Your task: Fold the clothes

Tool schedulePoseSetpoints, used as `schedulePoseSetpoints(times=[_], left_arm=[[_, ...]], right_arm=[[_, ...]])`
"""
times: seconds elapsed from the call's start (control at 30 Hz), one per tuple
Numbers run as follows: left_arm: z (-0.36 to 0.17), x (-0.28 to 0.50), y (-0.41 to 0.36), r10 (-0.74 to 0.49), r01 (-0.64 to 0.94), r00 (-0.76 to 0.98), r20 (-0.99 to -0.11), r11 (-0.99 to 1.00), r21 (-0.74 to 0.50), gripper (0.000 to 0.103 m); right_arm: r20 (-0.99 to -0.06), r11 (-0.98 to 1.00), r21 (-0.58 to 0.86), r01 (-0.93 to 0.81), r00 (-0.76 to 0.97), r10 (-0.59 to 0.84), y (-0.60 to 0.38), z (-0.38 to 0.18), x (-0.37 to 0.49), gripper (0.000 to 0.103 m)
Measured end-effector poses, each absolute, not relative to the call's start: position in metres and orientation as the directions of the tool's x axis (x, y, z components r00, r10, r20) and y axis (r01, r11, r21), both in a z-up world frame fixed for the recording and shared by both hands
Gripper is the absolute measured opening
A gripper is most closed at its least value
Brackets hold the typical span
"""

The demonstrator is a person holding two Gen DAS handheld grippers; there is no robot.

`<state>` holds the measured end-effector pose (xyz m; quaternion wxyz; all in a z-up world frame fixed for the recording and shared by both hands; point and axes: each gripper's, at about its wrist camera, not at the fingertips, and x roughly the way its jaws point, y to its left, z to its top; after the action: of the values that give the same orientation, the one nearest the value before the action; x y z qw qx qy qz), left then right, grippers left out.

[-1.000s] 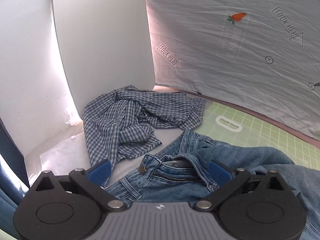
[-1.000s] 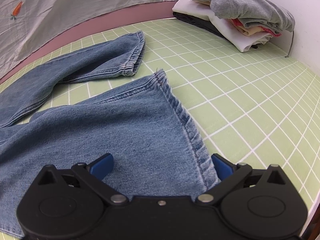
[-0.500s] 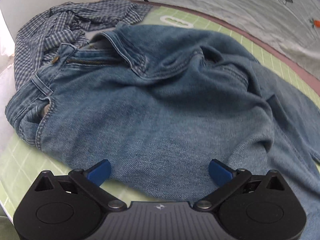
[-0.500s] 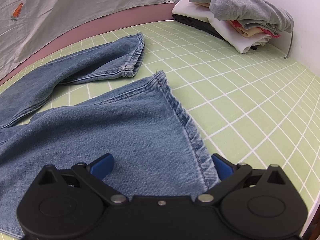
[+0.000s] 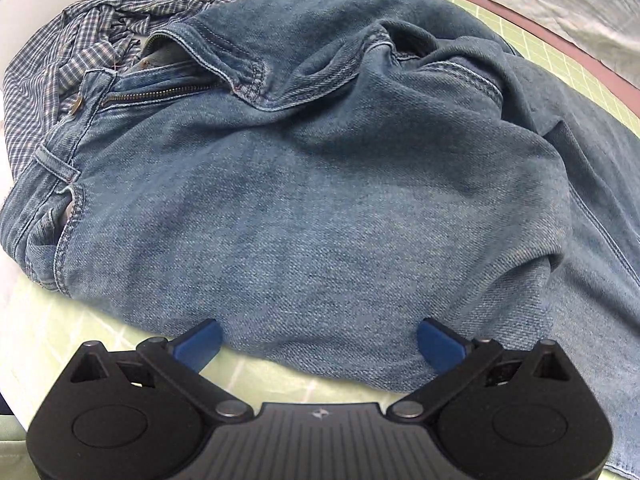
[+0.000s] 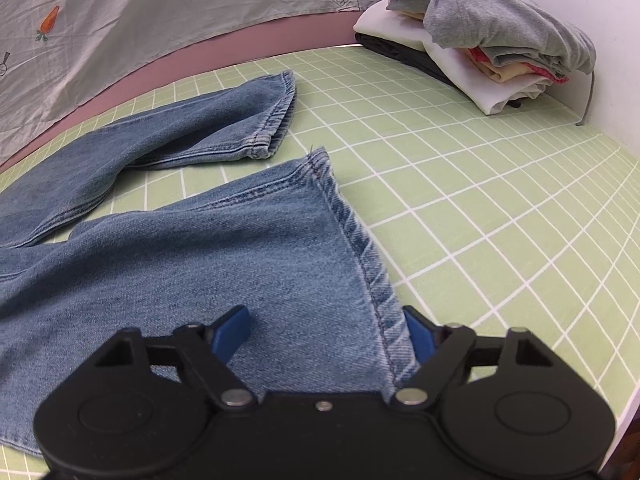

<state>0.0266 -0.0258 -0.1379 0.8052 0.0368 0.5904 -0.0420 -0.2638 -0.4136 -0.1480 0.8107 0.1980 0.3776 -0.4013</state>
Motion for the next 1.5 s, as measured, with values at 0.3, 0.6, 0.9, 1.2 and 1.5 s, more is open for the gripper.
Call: schedulePoseSetpoints(times=[0.3, 0.6, 0.9, 1.2, 1.5], left_arm=[[-0.139, 0.024, -0.022, -0.010, 0.070, 0.246, -0.969, 0.998, 0.008, 0.103], [-0.140, 0.013, -0.015, -0.015, 0.044, 0.188, -0.982, 0.999, -0.007, 0.103], [-0.138, -0.021, -0.012, -0.031, 0.059, 0.188, -0.982, 0.998, -0.021, 0.103], [-0.137, -0.048, -0.010, -0.024, 0.105, 0.174, -0.985, 0.994, -0.006, 0.103], [-0.130, -0.072, -0.003, -0.012, 0.076, 0.226, -0.974, 0.997, 0.005, 0.103]], right_arm=[[-0.770, 0.662, 0.000, 0.750, 0.422, -0.478, -0.434, -0.142, -0.278, 0.018], [-0.743, 0.655, -0.203, 0.727, 0.322, -0.587, -0.488, -0.142, -0.296, 0.008], [-0.738, 0.644, -0.329, 0.691, 0.237, -0.631, -0.537, -0.147, -0.324, 0.002], [-0.719, 0.631, -0.395, 0.668, 0.203, -0.665, -0.548, -0.151, -0.317, 0.002], [-0.757, 0.517, -0.117, 0.848, 0.261, -0.599, -0.563, -0.139, -0.341, 0.023]])
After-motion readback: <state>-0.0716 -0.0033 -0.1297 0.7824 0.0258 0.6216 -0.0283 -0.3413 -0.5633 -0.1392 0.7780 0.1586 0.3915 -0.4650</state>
